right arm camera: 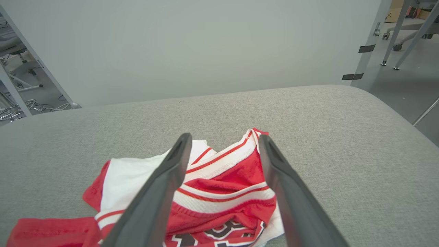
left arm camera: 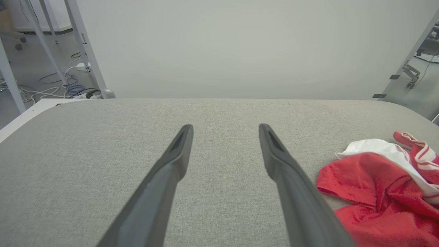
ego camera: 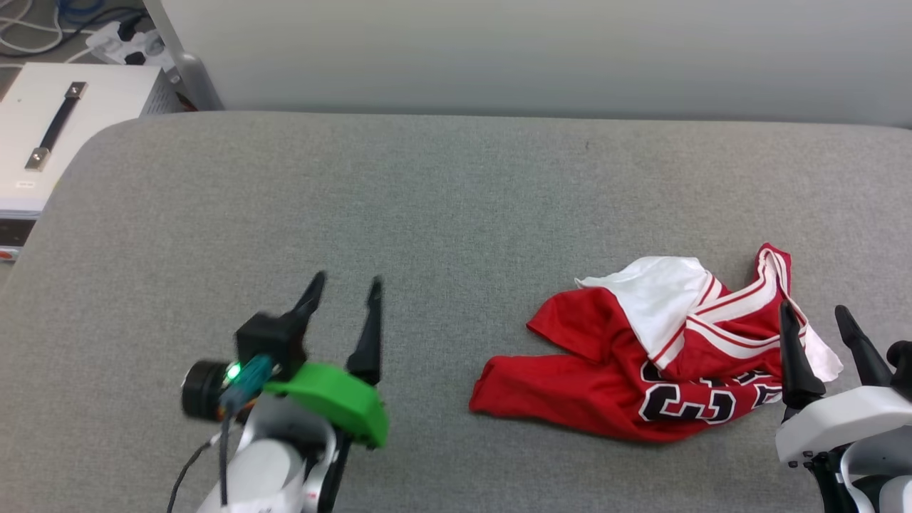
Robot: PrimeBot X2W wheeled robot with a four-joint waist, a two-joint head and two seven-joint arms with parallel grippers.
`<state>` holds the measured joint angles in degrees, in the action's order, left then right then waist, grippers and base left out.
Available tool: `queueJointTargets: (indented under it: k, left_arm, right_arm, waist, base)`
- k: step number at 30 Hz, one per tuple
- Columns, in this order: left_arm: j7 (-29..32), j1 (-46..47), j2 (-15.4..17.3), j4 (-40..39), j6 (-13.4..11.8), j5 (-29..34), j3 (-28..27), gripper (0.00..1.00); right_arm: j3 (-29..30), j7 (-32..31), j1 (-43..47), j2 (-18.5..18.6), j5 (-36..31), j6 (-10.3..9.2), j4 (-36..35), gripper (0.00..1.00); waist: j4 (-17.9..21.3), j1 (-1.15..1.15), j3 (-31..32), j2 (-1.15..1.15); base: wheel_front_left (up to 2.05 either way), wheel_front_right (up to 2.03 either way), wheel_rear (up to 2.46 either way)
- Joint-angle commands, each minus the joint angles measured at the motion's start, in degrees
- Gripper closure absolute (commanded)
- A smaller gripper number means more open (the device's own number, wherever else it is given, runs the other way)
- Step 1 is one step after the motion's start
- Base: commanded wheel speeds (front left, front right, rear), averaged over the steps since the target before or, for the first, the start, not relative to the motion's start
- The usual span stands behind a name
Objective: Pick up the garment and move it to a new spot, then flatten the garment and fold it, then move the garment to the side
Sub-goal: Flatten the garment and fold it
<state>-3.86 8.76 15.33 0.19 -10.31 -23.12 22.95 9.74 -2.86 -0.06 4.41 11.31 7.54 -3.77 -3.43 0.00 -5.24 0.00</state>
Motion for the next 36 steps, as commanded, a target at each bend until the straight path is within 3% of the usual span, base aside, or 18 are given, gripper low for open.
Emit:
queueJointTargets:
  k: [1, 10, 20, 31, 36]
  left_arm:
    - [1.78, 3.16, 0.14, -0.84, 1.09, 0.78, 1.27, 0.00]
    - [15.14, 17.71, -4.09, 1.09, 8.44, 2.13, 11.37, 0.00]
    - [25.43, 32.77, -9.37, 15.50, 15.70, 2.33, 19.72, 0.00]
    - [34.29, 40.82, -7.92, 30.26, 17.69, 2.26, 29.34, 0.00]
    - [39.21, 42.97, -6.81, 34.15, 17.77, -1.29, 37.57, 0.00]
  right_arm:
    - [0.08, -0.24, 0.02, -0.05, -0.36, -0.05, -0.64, 0.00]
    - [-0.05, 0.33, -1.78, -0.02, 0.55, -0.05, -2.62, 0.00]
    - [-1.24, 1.94, -5.30, 0.43, 1.69, -0.05, -3.18, 0.00]
    - [-2.22, 4.07, -7.86, 0.49, 2.91, -0.05, -2.21, 0.00]
    - [-2.59, 4.60, -8.65, 0.55, 3.32, -0.05, -1.62, 0.00]
  waist:
    - [0.31, 0.00, -1.37, 0.00]
    - [2.81, 0.00, -5.67, 0.00]
    - [7.15, 0.00, -10.97, 0.00]
    - [10.05, 0.00, -15.28, 0.00]
    - [10.70, 0.00, -16.16, 0.00]
  base:
    - [0.00, 0.00, 0.00]
    - [0.00, 0.00, 0.00]
    - [0.00, 0.00, 0.00]
    - [0.00, 0.00, 0.00]
    - [0.00, 0.00, 0.00]
